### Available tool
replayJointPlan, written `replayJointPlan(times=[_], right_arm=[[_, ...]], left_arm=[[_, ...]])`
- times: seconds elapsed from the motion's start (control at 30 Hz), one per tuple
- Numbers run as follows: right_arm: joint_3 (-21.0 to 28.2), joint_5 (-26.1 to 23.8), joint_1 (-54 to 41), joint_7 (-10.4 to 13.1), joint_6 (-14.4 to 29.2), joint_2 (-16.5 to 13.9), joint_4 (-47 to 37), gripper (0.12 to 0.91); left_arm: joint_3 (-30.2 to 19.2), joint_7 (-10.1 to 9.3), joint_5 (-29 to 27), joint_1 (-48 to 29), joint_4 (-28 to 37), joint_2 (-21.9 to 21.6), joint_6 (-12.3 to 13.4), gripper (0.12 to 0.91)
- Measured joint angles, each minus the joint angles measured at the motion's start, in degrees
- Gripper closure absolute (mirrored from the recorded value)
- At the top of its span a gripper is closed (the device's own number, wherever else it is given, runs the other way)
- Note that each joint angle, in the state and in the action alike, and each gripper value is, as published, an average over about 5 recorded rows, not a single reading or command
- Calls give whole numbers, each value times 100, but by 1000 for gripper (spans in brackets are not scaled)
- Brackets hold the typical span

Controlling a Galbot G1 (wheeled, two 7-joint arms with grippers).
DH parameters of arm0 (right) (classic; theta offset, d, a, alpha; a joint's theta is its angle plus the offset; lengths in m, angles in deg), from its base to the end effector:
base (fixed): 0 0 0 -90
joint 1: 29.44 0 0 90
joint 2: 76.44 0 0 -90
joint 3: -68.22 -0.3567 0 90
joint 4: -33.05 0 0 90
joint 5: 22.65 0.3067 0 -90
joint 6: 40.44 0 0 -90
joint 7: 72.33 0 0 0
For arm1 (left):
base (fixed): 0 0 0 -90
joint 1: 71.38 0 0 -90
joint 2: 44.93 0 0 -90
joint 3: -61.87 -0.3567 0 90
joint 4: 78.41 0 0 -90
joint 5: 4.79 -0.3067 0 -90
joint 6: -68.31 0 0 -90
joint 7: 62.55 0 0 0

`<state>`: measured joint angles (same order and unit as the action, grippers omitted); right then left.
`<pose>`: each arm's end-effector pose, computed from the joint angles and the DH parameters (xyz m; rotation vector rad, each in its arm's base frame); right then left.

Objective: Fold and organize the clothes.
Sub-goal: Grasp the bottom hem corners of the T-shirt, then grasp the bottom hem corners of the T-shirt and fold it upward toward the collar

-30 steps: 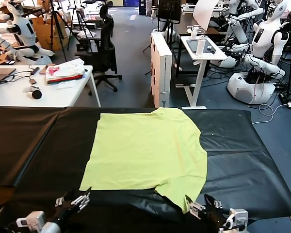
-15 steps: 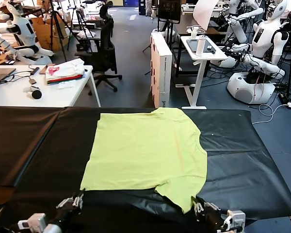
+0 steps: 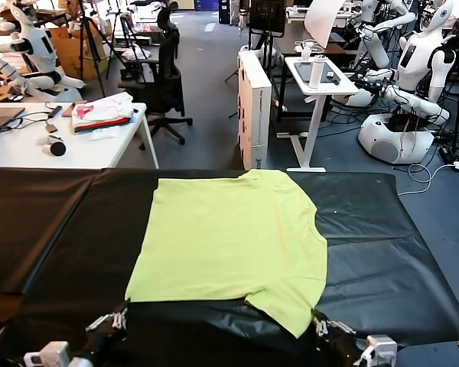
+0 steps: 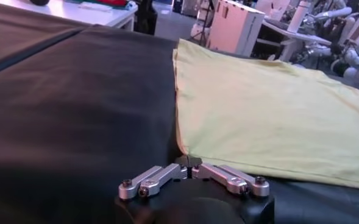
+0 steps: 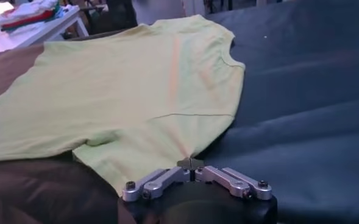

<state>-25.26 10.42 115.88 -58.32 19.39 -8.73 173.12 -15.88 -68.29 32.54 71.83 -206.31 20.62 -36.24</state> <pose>0.0231 -0.0571 -0.2230 0.0995 -2.4415 -0.1749 0.0360 0.1164 -0.2684 -0.0080 -2.6180 0.2190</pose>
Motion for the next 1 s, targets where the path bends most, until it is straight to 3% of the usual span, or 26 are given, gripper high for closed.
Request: replayJointPlan(times=[0.13,0.4,0.5,0.7,1.0], right_arm=[[3,4,34,-47,56,4,0,887],[0,33,-466,-399,404,-113,-176,887],[41,71,-851,-386,383,-212,-289,887],[203,258,-1786,-249,210,-394,-724,887],[442,461,-3092,-220,130,-439,-1620,887]], left_arm=[[160,-19,1,229,-103,-3,64,882],[185,3,11,220,-110,119,382,882],[75,33,31,40,-79,229,472,882],[-187,2,-73,-535,48,451,367,882],[-398,-114,-173,-1773,529,643,328,882]])
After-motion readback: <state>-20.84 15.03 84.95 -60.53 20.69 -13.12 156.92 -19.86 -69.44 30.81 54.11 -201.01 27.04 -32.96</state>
